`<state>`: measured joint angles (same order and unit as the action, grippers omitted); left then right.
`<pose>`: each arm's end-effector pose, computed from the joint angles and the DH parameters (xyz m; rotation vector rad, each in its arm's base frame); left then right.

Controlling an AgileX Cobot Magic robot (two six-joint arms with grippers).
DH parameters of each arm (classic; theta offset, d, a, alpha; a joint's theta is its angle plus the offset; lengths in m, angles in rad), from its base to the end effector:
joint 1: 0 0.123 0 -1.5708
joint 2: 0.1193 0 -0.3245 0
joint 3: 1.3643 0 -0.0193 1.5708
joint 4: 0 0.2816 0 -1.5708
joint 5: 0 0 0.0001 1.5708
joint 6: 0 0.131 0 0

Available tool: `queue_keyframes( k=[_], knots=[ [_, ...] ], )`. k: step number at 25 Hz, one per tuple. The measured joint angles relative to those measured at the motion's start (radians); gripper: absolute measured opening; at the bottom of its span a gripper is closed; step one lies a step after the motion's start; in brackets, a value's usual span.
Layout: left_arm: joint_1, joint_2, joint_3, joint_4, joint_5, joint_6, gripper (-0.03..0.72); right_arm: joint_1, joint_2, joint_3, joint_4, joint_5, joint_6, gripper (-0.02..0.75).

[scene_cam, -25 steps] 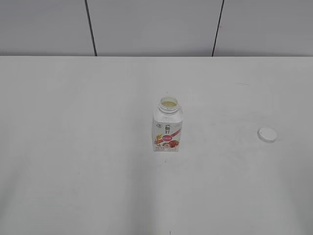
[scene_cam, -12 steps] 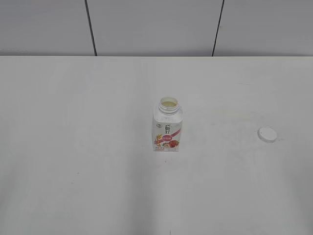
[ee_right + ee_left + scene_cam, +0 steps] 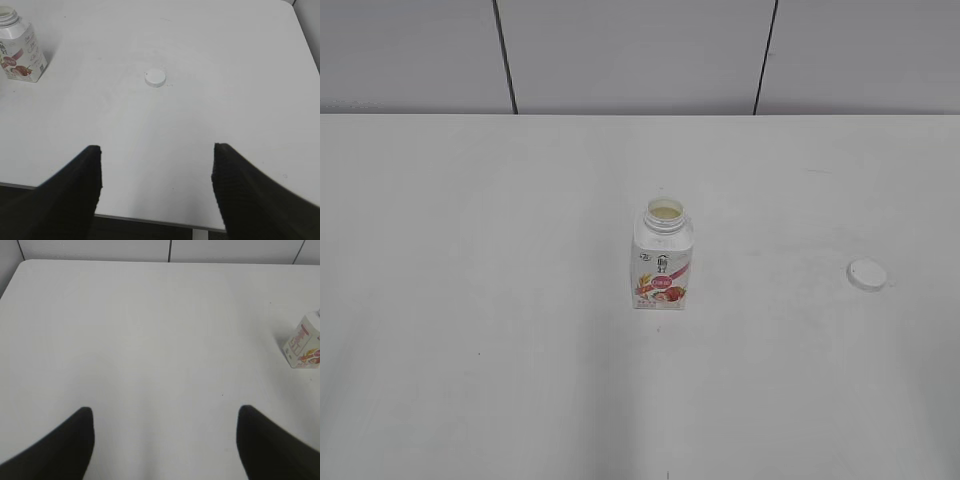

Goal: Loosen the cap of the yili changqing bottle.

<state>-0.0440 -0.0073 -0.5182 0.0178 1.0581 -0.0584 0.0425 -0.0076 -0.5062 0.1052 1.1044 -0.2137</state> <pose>0.0151 0.0014 0.2805 -0.0156 2.0163 -0.0439 0.0127 0.0128 0.2716 -0.2728 2.0516 0.0213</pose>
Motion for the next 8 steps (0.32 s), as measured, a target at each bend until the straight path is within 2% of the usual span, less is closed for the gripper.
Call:
queue_keyframes(
  k=[8],
  knots=[
    [0.000,0.000,0.000,0.000,0.000,0.000,0.537,0.000,0.000,0.000,0.000,-0.001,0.000,0.546]
  ],
)
